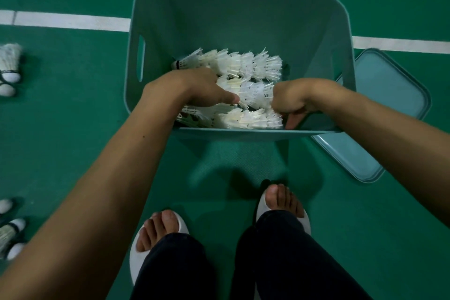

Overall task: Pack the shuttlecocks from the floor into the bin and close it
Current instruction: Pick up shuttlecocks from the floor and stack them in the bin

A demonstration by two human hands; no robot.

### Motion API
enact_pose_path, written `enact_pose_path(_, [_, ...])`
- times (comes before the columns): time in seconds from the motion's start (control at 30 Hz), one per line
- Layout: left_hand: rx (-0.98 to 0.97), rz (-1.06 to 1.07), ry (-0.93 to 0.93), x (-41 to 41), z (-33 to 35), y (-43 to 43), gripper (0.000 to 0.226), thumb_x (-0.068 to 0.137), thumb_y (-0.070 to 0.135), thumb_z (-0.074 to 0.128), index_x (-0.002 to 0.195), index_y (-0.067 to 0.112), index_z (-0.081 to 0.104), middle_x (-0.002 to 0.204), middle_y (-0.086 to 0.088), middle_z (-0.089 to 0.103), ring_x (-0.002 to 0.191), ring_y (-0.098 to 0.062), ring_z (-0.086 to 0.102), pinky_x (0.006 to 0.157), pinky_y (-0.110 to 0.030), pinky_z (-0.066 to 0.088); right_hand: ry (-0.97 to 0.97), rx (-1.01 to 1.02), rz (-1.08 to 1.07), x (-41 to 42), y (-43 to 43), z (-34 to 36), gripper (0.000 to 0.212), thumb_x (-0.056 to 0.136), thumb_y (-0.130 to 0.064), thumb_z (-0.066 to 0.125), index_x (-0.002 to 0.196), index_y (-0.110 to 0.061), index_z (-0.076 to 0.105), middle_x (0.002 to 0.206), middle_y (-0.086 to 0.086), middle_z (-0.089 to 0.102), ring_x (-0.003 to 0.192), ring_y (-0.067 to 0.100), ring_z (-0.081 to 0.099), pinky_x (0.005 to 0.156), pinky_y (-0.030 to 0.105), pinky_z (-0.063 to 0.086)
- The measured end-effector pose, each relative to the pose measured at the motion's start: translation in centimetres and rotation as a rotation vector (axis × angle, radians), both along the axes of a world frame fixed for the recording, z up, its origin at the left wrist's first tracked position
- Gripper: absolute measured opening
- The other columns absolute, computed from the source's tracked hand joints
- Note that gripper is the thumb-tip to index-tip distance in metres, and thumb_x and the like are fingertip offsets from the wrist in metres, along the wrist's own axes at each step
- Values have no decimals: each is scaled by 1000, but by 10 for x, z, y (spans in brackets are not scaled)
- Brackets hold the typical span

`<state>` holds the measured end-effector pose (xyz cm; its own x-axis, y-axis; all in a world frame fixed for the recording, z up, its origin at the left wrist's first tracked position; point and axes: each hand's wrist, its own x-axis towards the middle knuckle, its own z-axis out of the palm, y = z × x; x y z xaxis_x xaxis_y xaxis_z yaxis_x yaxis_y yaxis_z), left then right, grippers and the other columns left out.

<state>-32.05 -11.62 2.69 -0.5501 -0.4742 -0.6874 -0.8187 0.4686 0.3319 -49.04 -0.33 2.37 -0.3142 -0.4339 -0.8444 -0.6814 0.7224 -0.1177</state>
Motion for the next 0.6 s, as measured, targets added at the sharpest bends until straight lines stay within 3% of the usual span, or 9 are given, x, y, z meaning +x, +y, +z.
enact_pose_path(0.13, [0,52,137,4,16,1,89,86,73,57,154,17,43,163,-5,37,146,-28,39,119,-44,32,161,-123,74,-7,-2,30,15,97,-6,58,82,-6,57,84,14,68,56,23,65,43,30,51])
enact_pose_path(0.23, [5,131,252,3,28,4,79,86,71,61,141,14,55,147,-7,55,129,-29,55,106,-40,43,115,-143,-42,-12,-8,52,18,102,0,47,107,12,59,91,24,75,54,36,74,42,35,59])
enact_pose_path(0.3, [1,165,300,2,31,5,74,87,68,63,140,16,56,147,-4,55,127,-26,55,100,-35,43,108,-161,-90,-15,-13,63,24,103,3,43,119,17,54,92,26,76,56,38,74,52,42,63])
enact_pose_path(0.4, [-13,164,291,1,30,7,75,88,67,62,143,17,53,151,-5,52,130,-26,53,94,-30,37,224,-222,-24,-9,-15,63,17,98,1,47,100,9,62,82,20,77,50,30,73,65,44,65])
enact_pose_path(0.47, [-14,142,246,2,26,7,80,88,68,61,148,17,48,155,-6,47,135,-27,49,96,-30,36,304,-242,48,1,-11,49,9,92,-1,54,87,1,62,77,14,74,45,25,71,63,40,64])
enact_pose_path(0.6, [-3,103,152,6,13,10,94,84,73,62,157,19,37,166,-3,32,149,-27,35,119,-40,32,329,-188,98,15,1,19,7,90,-11,66,88,-6,62,67,4,69,50,18,71,64,35,61])
